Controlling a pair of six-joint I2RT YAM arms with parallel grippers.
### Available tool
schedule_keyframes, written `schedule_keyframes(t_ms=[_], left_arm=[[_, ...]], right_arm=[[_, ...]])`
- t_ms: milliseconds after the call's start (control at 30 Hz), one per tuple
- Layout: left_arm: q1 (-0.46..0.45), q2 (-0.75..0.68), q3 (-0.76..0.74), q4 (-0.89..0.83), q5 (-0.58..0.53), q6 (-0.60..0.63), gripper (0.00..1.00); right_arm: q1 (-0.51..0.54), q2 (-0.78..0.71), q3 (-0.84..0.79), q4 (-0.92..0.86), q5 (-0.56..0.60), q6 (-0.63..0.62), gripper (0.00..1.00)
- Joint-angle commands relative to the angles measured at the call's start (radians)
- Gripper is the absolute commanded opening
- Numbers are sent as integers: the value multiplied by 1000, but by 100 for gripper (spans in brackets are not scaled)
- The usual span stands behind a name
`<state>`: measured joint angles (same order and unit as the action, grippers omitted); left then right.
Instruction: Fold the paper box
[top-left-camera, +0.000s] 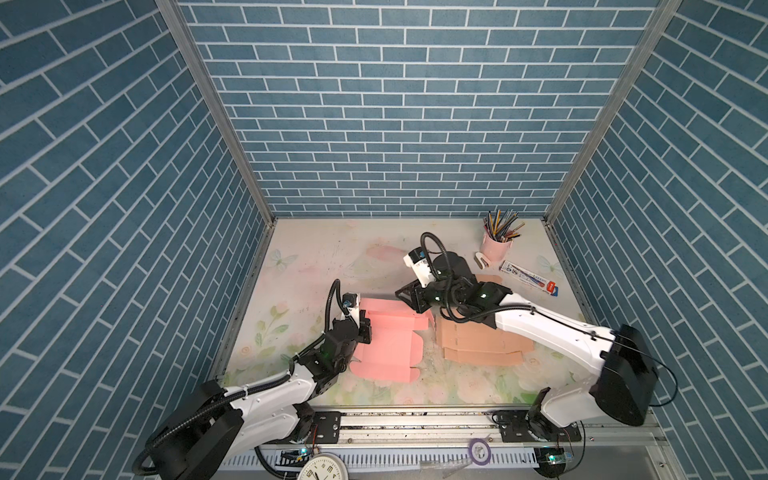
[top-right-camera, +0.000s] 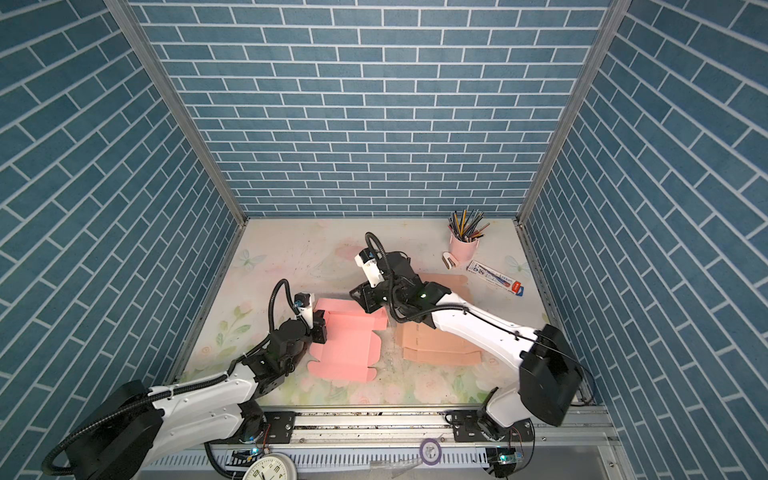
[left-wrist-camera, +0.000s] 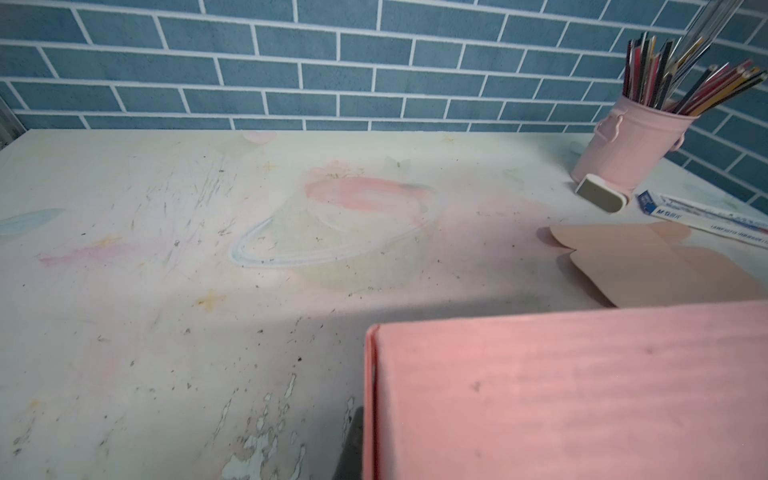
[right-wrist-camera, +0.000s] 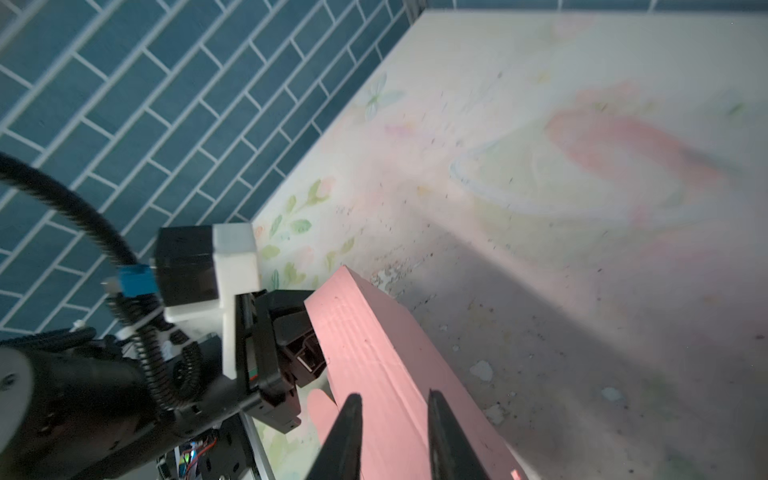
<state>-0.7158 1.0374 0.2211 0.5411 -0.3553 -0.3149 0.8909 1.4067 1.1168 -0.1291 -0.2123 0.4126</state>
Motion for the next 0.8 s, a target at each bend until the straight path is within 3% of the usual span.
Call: schedule_keyframes(t_ms=[0,200,333,767], left_arm=[[40,-28,60,-74,74,-33,1],[86,-20,191,-257,119,-78,1],[107,-23,295,-450,90,-140,0],[143,-43,309,-540,96,-168,0]], right_arm=[[-5,-87,15,-63,158,-26,24],[-4,-152,61,-200,267,-89,11],[-4,-180,72,-242,308,-103,0],[52,-91,149,-269,380,-94,0]])
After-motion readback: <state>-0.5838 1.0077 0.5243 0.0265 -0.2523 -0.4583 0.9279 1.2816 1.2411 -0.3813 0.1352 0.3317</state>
